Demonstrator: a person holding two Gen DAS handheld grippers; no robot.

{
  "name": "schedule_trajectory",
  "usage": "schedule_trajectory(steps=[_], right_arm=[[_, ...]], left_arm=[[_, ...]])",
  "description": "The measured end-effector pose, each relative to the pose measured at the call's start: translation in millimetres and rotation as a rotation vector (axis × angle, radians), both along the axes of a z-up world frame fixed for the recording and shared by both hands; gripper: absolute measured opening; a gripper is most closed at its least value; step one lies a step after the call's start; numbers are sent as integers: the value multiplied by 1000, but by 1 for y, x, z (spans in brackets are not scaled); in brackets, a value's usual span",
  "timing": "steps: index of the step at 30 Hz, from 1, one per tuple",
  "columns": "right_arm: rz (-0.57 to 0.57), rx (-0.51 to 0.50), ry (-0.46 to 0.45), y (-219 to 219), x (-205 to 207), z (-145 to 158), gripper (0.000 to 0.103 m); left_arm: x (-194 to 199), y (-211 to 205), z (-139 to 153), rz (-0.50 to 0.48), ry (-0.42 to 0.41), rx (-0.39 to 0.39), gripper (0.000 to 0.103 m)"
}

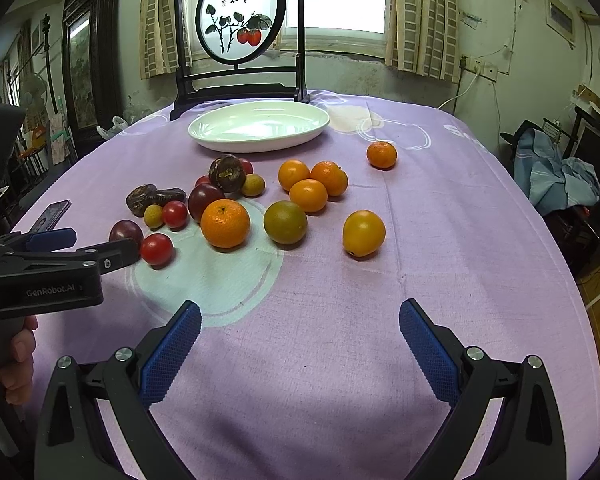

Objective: Organize fruits

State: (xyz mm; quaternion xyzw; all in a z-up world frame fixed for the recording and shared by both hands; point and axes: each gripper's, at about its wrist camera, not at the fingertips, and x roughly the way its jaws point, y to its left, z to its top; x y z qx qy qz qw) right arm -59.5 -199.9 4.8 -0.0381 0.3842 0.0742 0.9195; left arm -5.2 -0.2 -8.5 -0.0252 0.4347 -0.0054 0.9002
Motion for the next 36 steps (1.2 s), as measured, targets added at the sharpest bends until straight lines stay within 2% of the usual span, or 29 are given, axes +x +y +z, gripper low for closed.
schedule_trajectory(steps=[11,14,19,21,23,25,29,33,36], right_arm=[[17,25,23,-2,2,-6,100],[23,38,30,-6,4,-8,100],[32,92,66,-15,10,-12,100],[38,122,76,-18,12,-13,100],[47,138,77,-20,14,-13,100],[51,142,77,-22,15,-13,100],[50,140,75,-29,15,-12,100],[34,167,95,-39,18,-15,100],[27,169,104,-40,19,-16,100]], left_arm=[[7,-1,-11,-10,23,7,99],[11,5,-19,-34,41,-4,99],[18,21,-34,-16,92,-26,98],[23,19,-39,-30,114,-41,89],[29,12,-39,-48,109,-14,80],[33,7,-39,-68,116,-11,76],[36,6,-34,-142,125,-25,57],[40,12,-35,-196,109,-37,51],[45,13,-36,-250,87,-42,52]])
